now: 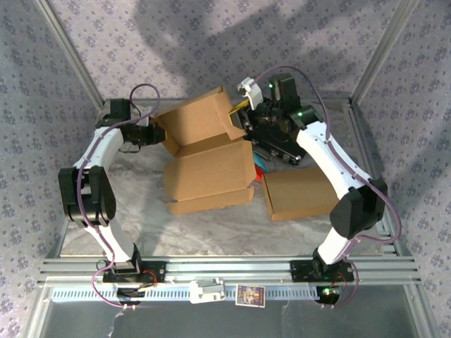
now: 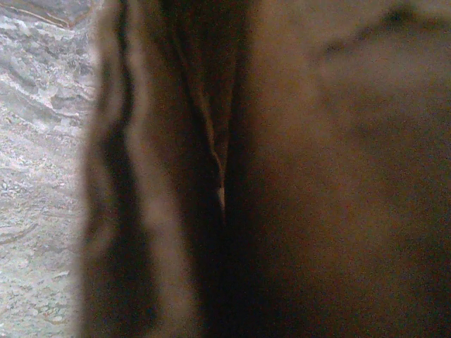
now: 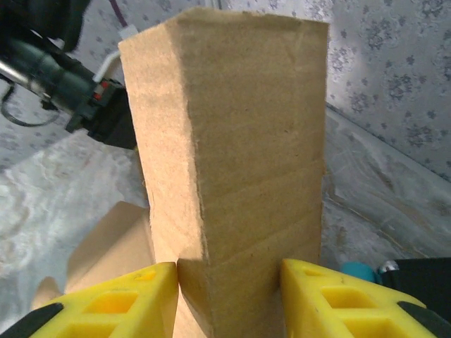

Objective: Fold the paper box

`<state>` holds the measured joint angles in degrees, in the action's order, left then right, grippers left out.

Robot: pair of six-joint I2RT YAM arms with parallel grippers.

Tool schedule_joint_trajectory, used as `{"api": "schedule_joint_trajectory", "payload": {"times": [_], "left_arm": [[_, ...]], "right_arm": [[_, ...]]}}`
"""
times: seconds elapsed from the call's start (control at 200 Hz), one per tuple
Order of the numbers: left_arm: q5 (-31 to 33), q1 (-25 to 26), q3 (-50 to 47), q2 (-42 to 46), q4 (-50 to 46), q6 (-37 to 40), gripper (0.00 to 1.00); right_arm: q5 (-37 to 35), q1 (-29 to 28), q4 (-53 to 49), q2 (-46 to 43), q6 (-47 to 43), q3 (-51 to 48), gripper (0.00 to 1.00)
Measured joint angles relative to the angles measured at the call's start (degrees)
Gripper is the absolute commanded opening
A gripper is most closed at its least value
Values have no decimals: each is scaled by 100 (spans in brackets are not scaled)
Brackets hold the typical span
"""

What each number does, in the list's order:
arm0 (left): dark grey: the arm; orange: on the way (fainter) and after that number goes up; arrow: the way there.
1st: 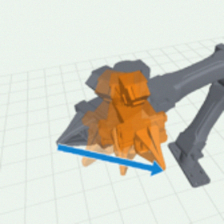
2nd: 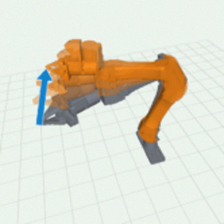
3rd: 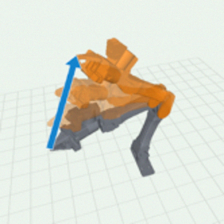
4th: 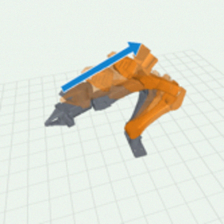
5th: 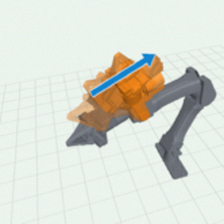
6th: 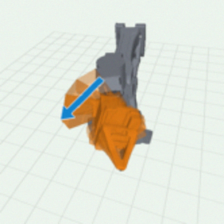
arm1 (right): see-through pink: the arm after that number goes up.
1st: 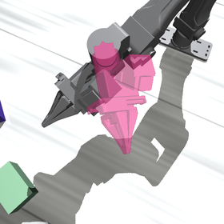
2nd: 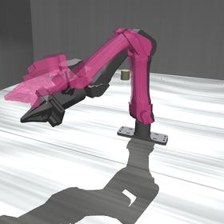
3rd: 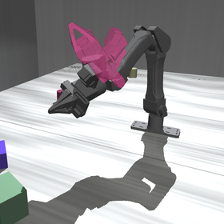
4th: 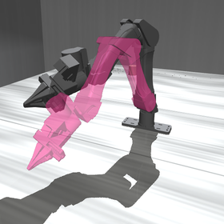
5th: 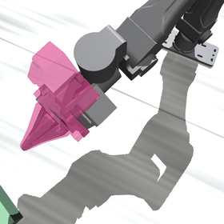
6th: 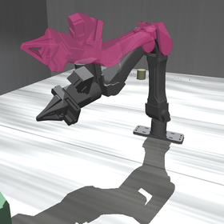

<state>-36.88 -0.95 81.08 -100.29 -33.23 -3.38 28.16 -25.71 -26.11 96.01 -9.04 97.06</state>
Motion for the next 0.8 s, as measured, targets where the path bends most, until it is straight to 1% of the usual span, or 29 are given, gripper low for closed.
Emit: {"api": "schedule_joint_trajectory", "payload": {"times": [0.21,0.305,0.415,0.52,0.6,0.68,0.8], "left_arm": [[157,33,0,24,-87,50,0],[219,48,2,72,-151,74,0],[332,127,20,153,-234,101,0],[452,210,63,219,-304,105,0],[535,260,72,260,-337,109,0],[623,319,87,275,-387,127,0],[778,428,175,275,-535,125,0]], "right_arm": [[-1298,-413,-76,96,-247,72,39],[-1904,-568,-103,210,-284,219,40],[-2544,-719,-138,356,-286,398,45],[-3069,-820,-160,450,-284,481,46],[-3383,-852,-173,529,-284,538,43],[-3613,-857,-214,627,-289,640,36],[-3936,-855,-284,752,-210,796,20]]}}
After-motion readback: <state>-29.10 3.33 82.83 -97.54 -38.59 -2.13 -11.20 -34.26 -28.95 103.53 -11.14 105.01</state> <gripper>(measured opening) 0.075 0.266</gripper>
